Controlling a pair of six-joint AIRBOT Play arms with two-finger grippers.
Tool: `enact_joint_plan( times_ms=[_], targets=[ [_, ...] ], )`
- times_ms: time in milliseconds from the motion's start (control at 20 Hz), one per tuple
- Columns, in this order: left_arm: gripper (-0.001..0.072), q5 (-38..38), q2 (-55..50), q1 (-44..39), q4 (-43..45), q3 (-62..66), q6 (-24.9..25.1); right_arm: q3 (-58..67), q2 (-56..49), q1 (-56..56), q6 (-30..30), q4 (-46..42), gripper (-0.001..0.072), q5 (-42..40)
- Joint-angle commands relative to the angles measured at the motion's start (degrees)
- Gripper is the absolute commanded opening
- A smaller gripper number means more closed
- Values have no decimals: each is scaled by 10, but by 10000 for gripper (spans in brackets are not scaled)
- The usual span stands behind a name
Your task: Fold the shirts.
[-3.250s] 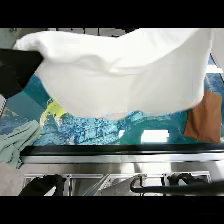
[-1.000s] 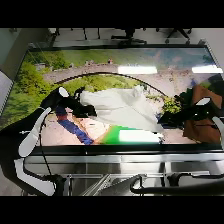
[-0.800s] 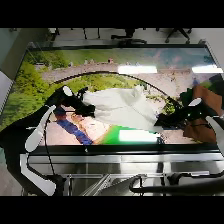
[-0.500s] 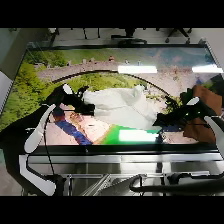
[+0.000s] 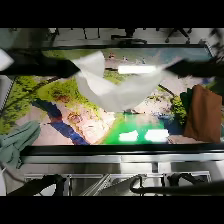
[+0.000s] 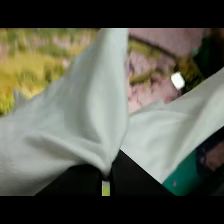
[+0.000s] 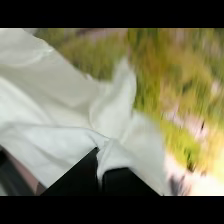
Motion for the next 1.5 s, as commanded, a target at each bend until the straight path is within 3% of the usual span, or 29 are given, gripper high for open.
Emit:
enact_joint_plan(
  times_ms=[0, 100, 250, 450, 650, 750, 950, 1150, 1300, 1450],
  targets=[
    [14, 25, 106, 0, 19, 160, -15, 167, 71, -32, -4, 28, 21, -97],
    [14, 52, 157, 0, 50, 176, -18, 209, 95, -50, -4, 14, 21, -125],
    [14, 80, 228, 1, 106, 100, -29, 221, 106, -71, -4, 1, 20, -123],
    [15, 119, 228, 1, 140, 3, -39, 218, 56, -81, -4, 5, 21, -73],
    [14, 122, 92, -10, 139, -22, -38, 183, -42, -78, -4, 38, 20, 24],
    [14, 131, -12, -30, 157, -1, -27, 145, -97, -53, -6, 21, 21, 34],
    [14, 129, -258, -63, 251, 109, -26, 65, -214, 3, -13, -104, 21, -20],
    [14, 161, -407, -53, 253, 135, -46, 35, -339, 16, -10, -156, 21, -111],
    [15, 221, -433, -26, 178, 90, -55, 35, -406, 17, -11, -142, 22, -157],
    [15, 205, -444, 3, 58, 114, -46, 36, -424, 19, -11, -135, 47, -166]
  ],
)
